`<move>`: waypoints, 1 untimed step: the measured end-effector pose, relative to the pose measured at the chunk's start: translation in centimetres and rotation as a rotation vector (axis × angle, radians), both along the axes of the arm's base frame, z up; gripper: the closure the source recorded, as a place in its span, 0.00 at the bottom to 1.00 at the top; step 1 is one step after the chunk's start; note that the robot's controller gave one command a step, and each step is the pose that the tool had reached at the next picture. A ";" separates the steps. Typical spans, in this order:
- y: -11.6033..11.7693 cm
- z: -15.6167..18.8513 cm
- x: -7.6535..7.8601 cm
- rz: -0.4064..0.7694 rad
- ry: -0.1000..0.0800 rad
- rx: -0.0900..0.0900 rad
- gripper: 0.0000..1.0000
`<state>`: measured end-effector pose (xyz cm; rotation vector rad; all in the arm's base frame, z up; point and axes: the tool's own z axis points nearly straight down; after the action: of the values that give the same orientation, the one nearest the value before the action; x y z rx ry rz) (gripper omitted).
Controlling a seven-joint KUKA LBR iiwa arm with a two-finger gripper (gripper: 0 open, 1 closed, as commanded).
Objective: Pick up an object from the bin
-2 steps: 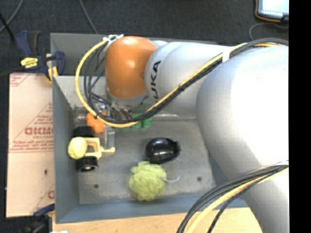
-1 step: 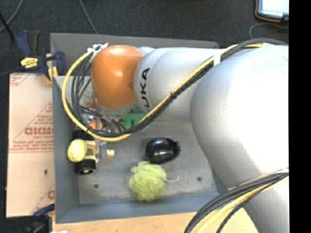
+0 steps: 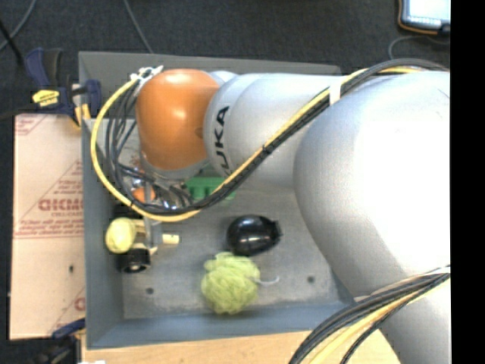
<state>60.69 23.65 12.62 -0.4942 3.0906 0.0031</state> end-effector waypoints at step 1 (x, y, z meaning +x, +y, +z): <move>0.0 -5.0 0.1 0.211 0.004 -0.006 0.00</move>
Offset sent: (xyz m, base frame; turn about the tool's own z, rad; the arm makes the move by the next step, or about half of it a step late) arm 0.0034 -0.0007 -0.0562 -0.2364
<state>60.76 23.70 7.66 -0.8181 3.0269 -0.0035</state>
